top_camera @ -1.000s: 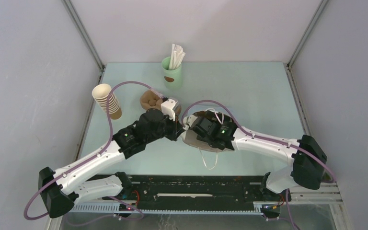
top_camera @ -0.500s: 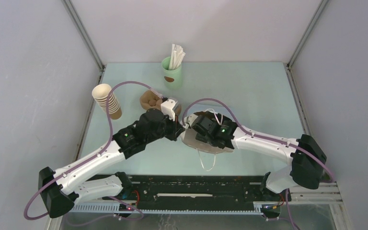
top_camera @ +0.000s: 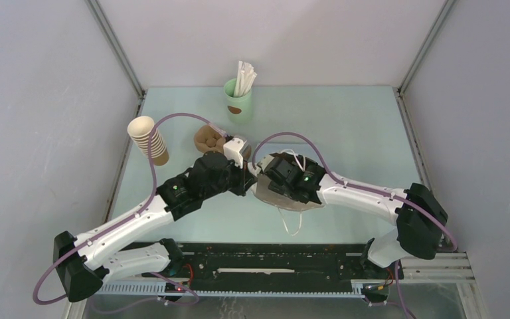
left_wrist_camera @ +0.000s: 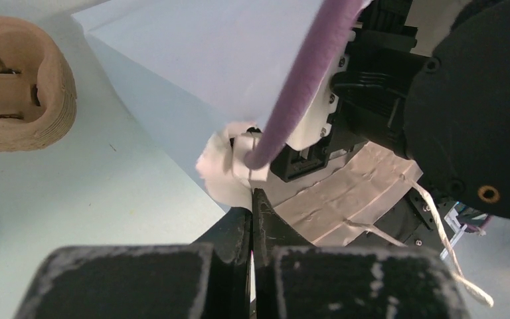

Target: Pack the takeout coffee

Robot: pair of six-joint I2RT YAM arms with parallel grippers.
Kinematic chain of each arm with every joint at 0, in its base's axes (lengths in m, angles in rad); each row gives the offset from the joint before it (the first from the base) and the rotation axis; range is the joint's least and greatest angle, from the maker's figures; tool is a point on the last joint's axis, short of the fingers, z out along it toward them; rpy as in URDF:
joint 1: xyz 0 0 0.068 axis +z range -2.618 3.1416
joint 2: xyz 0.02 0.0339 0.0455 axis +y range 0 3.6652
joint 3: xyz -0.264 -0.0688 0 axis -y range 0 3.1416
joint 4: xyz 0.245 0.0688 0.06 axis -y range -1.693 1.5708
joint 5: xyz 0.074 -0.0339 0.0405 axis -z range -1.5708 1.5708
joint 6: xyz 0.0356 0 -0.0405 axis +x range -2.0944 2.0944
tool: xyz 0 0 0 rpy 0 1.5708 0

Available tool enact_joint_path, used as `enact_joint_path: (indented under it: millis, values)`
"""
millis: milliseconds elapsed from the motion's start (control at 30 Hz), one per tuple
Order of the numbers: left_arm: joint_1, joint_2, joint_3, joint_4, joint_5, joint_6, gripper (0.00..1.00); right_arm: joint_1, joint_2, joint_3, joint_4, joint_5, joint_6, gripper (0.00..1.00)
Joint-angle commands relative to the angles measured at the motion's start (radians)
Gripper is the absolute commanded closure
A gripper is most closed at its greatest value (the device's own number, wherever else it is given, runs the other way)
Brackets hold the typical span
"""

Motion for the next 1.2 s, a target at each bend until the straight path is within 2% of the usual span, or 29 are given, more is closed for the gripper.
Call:
enact_joint_path:
  millis: [0,233,633,1033,1167]
  values:
    - [-0.02,-0.01,-0.011,0.045,0.103,-0.025,1.0,-0.052,0.033,0.007,0.092,0.03,0.041,0.1]
    - [-0.019,0.003,-0.006,0.049,0.099,-0.037,1.0,-0.052,0.076,0.008,0.116,0.049,0.033,0.1]
    - [-0.018,0.021,-0.014,0.053,0.089,-0.042,1.0,0.044,-0.016,0.007,0.038,0.172,0.069,0.09]
    - [-0.018,0.01,-0.022,0.045,0.085,-0.043,1.0,0.0,-0.009,0.006,0.117,0.222,0.026,0.11]
    - [-0.017,0.002,-0.025,0.044,0.082,-0.046,1.0,-0.003,-0.003,0.007,0.107,0.26,0.038,0.06]
